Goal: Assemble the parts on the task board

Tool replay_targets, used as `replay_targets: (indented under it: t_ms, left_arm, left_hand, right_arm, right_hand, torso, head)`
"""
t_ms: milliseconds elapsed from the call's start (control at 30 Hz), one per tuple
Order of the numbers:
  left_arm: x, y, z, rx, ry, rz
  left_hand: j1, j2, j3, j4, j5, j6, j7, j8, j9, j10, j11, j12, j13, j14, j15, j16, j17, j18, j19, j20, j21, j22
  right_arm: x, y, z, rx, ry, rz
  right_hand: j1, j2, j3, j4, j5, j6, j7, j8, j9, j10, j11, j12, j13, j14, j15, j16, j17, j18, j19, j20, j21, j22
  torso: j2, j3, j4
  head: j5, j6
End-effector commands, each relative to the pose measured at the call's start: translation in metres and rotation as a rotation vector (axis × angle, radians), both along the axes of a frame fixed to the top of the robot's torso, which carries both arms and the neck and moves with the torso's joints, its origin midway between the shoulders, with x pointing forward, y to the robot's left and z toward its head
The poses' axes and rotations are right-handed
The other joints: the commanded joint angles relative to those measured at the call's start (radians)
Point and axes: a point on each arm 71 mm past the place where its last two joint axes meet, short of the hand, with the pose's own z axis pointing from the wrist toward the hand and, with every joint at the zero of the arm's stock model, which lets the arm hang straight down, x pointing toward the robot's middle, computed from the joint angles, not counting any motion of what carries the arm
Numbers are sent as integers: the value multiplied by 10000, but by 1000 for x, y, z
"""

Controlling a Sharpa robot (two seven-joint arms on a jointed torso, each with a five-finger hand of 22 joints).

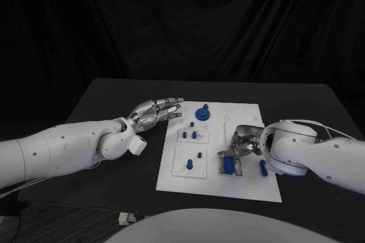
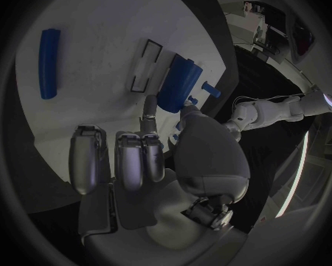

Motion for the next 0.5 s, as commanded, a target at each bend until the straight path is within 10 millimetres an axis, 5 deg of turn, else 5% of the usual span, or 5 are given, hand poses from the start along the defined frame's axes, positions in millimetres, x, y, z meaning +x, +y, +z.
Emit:
replay_targets:
  t_ms: [33, 200, 500]
  left_arm:
    - [-1, -2, 0, -196, 32, -92]
    - [-1, -1, 0, -182, 50, -91]
    - [-1, -2, -1, -168, 87, -116]
  left_hand:
    - [73, 28, 43, -5, 43, 6, 66, -50, -11, -43, -15, -39, -9, -1, 83, -45, -7, 20, 13, 6, 31, -9]
    - [73, 28, 43, -5, 43, 6, 66, -50, -11, -43, -15, -39, -9, -1, 83, -45, -7, 20, 13, 6, 31, -9]
    - [69, 35, 45, -1, 50, 5, 75, -50, -11, -47, -17, -42, -9, 5, 90, -41, -5, 15, 8, 6, 28, -16]
  right_arm:
    - [-1, -1, -2, -206, -32, 95]
    - [-1, -1, -2, -238, -70, 71]
    - [0, -4, -2, -270, -142, -58]
  right_hand:
    - [-345, -384, -161, 67, -753, -51, -8, 27, 34, 1061, 13, 35, 2633, 1061, 25, 21, 2616, 194, 426, 36, -41, 2158]
    - [-981, -876, -617, 101, -2018, -115, 3, 13, 142, 1061, 20, 35, 2633, 1059, 27, 17, 2608, 189, 442, 38, -33, 2167]
    - [-1731, -956, -1641, 117, -2061, -179, 10, 7, 263, 1061, 23, 35, 2633, 1061, 27, 21, 2616, 188, 448, 34, -36, 2169]
  torso:
    - [4, 1, -3]
    - [-1, 0, 1]
    - [-2, 2, -3]
  head:
    - [22, -2]
    - [25, -2]
    - [23, -2]
